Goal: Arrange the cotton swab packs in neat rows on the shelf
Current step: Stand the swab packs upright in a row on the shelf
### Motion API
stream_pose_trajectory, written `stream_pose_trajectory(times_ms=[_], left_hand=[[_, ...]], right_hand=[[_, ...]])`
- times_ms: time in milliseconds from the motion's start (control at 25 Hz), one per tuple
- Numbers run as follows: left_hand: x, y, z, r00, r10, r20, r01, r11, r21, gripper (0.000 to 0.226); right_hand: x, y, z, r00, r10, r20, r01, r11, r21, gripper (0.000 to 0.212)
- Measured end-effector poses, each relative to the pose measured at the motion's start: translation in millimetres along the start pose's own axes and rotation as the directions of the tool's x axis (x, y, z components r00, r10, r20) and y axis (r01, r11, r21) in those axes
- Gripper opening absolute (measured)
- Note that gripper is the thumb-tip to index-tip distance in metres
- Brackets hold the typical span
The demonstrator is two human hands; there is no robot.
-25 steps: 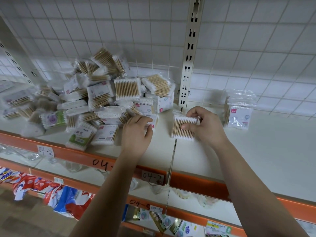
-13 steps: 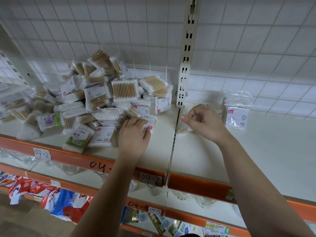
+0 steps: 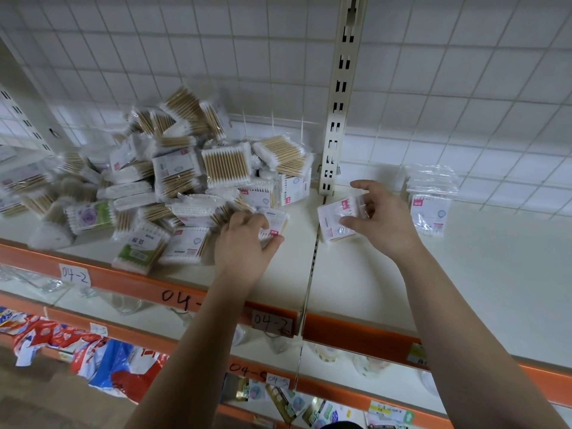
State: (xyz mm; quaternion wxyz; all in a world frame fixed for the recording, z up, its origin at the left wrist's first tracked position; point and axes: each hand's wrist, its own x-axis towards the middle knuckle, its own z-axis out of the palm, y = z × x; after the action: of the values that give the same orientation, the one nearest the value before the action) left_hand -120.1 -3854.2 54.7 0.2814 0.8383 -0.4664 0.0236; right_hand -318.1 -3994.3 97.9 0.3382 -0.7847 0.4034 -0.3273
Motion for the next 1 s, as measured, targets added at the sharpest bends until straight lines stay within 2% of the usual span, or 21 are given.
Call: stream_pose_trajectory(times_ms=[200, 360, 480, 600, 720, 840, 920, 1000], left_hand=[[-2, 2, -3, 0.997, -0.069, 0.038, 0.067, 0.997, 0.044, 0.044], [-3, 4, -9, 0.994, -0.092, 0.062, 0.105, 0.963, -0.249, 0.049], [-4, 9, -9, 0.997, -0.066, -0.025, 0.051, 0.916, -0.398, 0.039], [-6, 17, -6, 0.992, 0.005, -0.125, -0.061, 0.891, -0.449, 0.029], [-4, 27, -5, 0.988, 0.069, -0.140, -0.127, 0.875, -0.466, 0.045], [-3, 44, -5, 0.994, 0.028, -0.102, -0.081, 0.827, -0.556, 0.062], [-1, 56, -2, 0.993, 0.027, -0.112, -0.085, 0.825, -0.559, 0.056], [2, 65, 3, 0.985, 0.086, -0.148, -0.153, 0.833, -0.531, 0.042]], right_hand=[[-3, 0, -3, 0.998, -0.050, 0.031, 0.052, 0.996, -0.066, 0.054], [-5, 1, -4, 0.996, -0.077, 0.046, 0.080, 0.996, -0.048, 0.056], [-5, 1, -7, 0.999, -0.052, 0.018, 0.052, 0.999, -0.005, 0.053], [-6, 1, -14, 0.998, -0.057, 0.016, 0.057, 0.998, -0.004, 0.040], [-13, 5, -24, 0.995, -0.090, 0.040, 0.091, 0.995, -0.037, 0.028], [-21, 10, -40, 0.995, -0.093, 0.026, 0.094, 0.995, -0.034, 0.028], [-27, 15, -53, 0.997, -0.075, 0.002, 0.075, 0.997, -0.034, 0.025], [-32, 22, -67, 0.998, -0.056, -0.021, 0.055, 0.998, -0.040, 0.023]])
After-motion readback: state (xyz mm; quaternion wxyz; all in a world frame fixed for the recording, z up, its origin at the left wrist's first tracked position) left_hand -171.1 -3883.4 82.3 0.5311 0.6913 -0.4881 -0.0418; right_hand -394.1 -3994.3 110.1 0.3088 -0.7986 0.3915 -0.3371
